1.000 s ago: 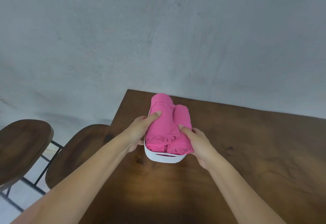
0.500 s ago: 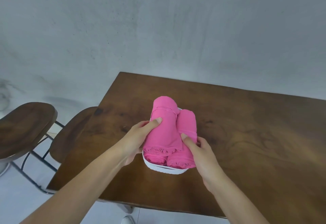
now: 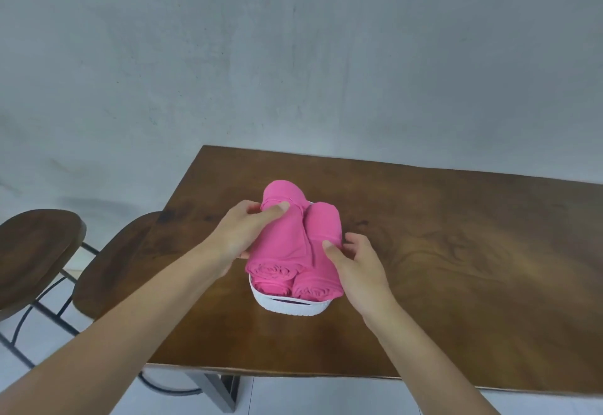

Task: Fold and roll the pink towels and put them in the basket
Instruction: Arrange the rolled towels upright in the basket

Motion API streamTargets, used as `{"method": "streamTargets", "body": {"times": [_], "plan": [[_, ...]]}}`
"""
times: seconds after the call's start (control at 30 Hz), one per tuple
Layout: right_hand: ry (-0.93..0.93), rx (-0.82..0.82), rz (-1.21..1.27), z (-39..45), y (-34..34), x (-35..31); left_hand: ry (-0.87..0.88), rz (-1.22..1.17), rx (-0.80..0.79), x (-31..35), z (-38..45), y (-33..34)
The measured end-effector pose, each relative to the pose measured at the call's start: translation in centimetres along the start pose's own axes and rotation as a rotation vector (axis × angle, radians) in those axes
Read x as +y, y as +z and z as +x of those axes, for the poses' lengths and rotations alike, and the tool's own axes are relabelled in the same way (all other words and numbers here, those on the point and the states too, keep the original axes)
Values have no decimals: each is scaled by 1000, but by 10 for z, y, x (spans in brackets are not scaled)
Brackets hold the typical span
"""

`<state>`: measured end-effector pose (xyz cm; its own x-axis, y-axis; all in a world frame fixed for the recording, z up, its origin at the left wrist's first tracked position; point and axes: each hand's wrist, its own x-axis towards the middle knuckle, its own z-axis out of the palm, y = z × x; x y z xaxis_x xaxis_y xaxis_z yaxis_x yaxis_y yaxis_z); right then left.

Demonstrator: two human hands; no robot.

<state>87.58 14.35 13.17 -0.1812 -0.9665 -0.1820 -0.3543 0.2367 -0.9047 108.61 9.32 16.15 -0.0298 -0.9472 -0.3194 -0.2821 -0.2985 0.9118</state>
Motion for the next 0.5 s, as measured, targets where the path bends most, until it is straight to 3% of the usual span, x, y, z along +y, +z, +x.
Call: {"method": "streamTargets", "body": {"times": [0.1, 0.23, 0.37, 0.5], "plan": [[-3, 48, -103, -2, 9, -7, 21, 139, -10, 2, 2, 8], [-17, 87, -267, -6, 22, -15, 53, 258, 94, -5, 10, 10], [-12, 93, -382, -11, 30, -21, 92, 213, 182, -13, 17, -21], [12, 94, -515, -13, 43, -27, 92, 420, 309, -37, 30, -61]]}}
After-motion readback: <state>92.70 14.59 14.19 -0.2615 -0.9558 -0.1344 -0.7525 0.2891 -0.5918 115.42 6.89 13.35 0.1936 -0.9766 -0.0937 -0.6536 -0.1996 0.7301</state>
